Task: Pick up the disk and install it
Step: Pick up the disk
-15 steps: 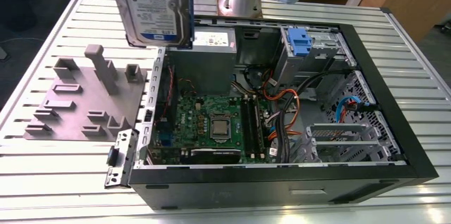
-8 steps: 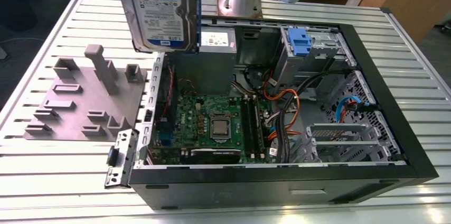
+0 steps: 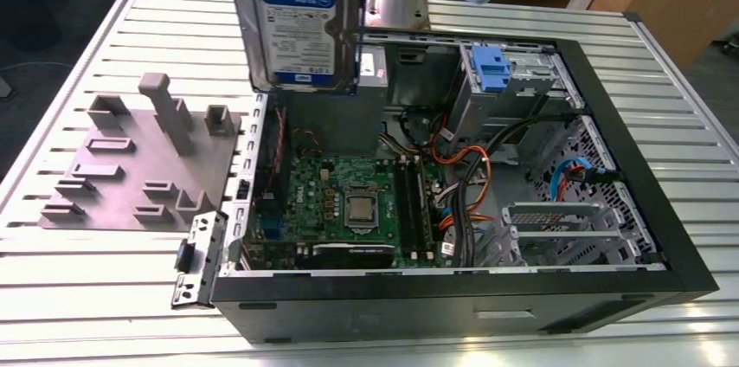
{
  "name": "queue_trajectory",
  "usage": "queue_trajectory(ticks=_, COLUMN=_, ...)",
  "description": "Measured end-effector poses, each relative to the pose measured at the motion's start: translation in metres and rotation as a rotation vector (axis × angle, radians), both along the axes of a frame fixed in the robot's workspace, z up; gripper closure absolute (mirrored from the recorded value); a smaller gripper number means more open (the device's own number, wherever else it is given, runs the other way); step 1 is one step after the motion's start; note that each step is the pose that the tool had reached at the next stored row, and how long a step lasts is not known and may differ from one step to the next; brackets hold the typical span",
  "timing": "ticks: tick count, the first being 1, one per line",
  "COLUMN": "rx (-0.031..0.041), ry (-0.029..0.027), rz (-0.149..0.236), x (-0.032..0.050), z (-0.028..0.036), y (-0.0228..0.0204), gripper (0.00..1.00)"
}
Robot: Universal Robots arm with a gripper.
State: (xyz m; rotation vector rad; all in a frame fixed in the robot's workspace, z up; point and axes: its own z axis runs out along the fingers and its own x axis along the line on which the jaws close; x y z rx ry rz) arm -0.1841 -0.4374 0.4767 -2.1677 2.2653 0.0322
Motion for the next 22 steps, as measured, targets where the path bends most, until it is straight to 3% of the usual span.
queue_trajectory(ticks=7, rx=0.0, ry=0.0, rz=0.0, x=0.0274, z=-0.0023, y=-0.0022, gripper=0.63)
queue_trajectory(ticks=12, rx=0.0001, ry=0.0, rz=0.0, x=0.0401, z=-0.0041, y=-0.0027, gripper=0.63)
queue_trajectory(ticks=16, rx=0.0001, ry=0.0, rz=0.0, x=0.0451, z=-0.0046, y=-0.0028, gripper=0.63)
queue_trajectory(ticks=22, rx=0.0, ry=0.0, rz=0.0, x=0.0455, z=-0.0046, y=-0.0028, gripper=0.63)
